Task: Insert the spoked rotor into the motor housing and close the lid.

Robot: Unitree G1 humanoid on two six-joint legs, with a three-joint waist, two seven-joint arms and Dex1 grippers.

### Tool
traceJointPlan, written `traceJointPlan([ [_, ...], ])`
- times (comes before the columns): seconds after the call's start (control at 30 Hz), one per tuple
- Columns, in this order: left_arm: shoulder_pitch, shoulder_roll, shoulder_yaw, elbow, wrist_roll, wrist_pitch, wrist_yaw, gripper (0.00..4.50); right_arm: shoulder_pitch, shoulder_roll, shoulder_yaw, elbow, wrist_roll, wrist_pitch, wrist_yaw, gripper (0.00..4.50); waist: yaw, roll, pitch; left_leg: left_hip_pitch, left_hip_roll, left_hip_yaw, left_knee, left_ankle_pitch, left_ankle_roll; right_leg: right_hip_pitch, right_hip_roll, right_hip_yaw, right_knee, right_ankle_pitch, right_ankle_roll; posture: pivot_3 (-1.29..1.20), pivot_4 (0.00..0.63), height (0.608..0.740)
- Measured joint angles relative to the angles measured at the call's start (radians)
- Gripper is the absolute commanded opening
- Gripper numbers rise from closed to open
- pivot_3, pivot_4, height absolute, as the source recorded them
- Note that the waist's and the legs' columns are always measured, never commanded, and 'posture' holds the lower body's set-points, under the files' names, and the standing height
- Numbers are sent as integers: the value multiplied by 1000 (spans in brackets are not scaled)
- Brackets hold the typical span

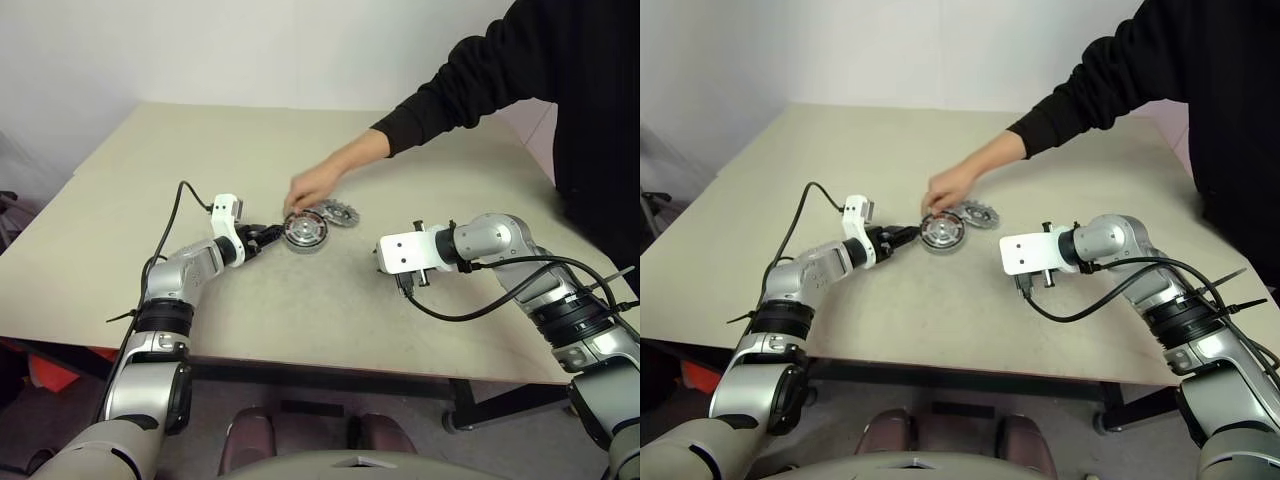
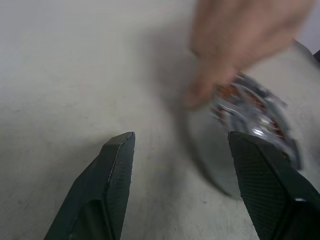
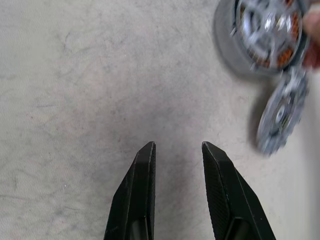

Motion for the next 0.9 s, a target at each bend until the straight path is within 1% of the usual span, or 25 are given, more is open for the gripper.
traceJointPlan([
  [0.5, 0, 17, 3, 4, 9, -2, -5, 3137, -2, 51, -4, 0, -25, 17, -60, 1609, 0, 0, 0, 0, 0, 0, 0, 0, 0, 0, 0, 0, 0, 0, 0, 0, 0, 740],
  [0.57, 0, 17, 16, 5, 4, -2, -5, 3137, -8, 77, -14, 12, -28, 22, -89, 1609, -1, 0, 0, 0, 0, 0, 0, 0, 0, 0, 0, 0, 0, 0, 0, 0, 0, 740],
  [0.73, -18, 11, 60, 5, -28, 1, 3, 3137, -42, 199, -74, 23, -17, 104, -211, 1609, -9, 0, 0, 1, 0, 0, 0, 1, -1, 0, 0, 0, 1, 0, 0, 0, 0, 740],
  [0.8, -20, 13, 66, 10, -28, 1, 4, 3137, -45, 216, -89, 20, -13, 133, -236, 1609, -8, 0, 0, 0, -1, 0, 0, 1, -2, 0, 0, 0, 0, 0, 0, 0, 0, 740],
  [0.9, -20, 15, 68, 18, -28, 2, 4, 3137, -45, 218, -89, 12, -12, 152, -232, 1609, -2, 0, 0, 0, 0, 0, 0, 1, -2, 0, 0, 0, 0, 0, 0, 0, 0, 740],
])
